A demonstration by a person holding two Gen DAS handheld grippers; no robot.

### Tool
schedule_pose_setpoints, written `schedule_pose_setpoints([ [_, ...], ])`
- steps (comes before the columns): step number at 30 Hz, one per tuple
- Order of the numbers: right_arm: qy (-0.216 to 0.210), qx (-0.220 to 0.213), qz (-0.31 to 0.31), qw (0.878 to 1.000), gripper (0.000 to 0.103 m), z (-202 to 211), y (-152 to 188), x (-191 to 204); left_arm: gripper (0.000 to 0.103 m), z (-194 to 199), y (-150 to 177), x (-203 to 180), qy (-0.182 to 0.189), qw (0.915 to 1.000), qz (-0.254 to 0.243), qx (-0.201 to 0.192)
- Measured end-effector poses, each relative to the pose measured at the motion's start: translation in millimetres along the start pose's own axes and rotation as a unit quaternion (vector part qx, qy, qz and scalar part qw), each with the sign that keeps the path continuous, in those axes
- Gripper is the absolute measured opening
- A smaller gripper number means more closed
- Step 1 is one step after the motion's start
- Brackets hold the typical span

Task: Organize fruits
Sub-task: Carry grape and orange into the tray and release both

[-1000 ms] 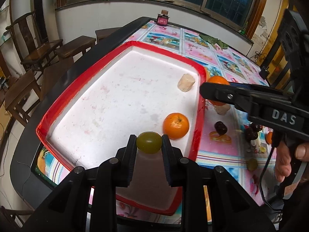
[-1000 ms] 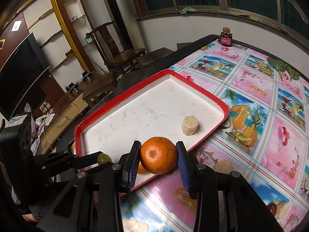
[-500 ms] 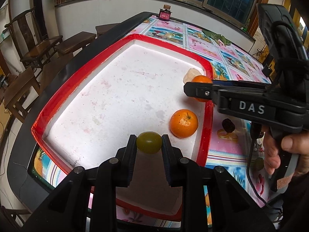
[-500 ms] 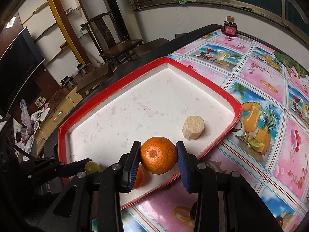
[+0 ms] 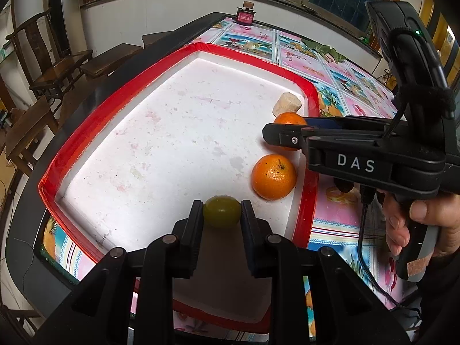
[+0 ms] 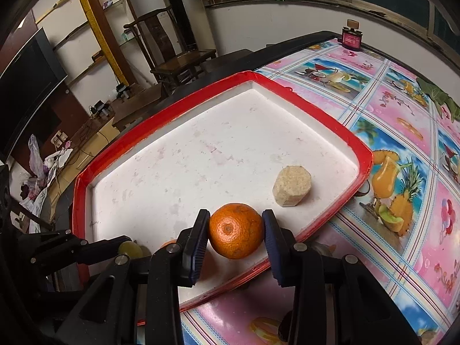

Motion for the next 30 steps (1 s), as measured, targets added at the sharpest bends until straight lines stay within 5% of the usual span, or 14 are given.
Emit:
schedule_pose_setpoints([
  [10, -0.012, -0.013, -0.016, 1.0, 0.048, 8, 2, 0, 0.025, 2, 3, 0, 0.0, 1.0, 0.007, -0.004],
  [12, -0.014, -0.02, -0.02, 1.0, 0.051, 15, 2, 0, 0.033, 4, 3, 0, 0.002, 0.9999, 0.012, -0.006],
  [14, -0.016, -0.026, -0.021, 0.999, 0.052, 22, 3, 0, 0.054, 8, 4, 1, -0.004, 0.9997, 0.017, -0.014],
  [16, -0.019, -0.034, -0.025, 0.999, 0.056, 32, 5, -1, 0.06, 15, 4, 1, -0.011, 0.9993, 0.021, -0.029],
  [30, -0.028, -0.071, -0.062, 0.995, 0.069, 109, 47, -34, 0.061, 43, -3, -30, -0.004, 0.9981, 0.006, -0.061],
])
Point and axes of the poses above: each gripper's, at about its wrist camera, not at the fingertips, and z roughly against the way its jaws point, x to its left, y to its underside, the point moved 3 cm from there along -z, roughly the way its jaws point, and after that the axes turned 7 degrees about -z, right-handed, at the moved point
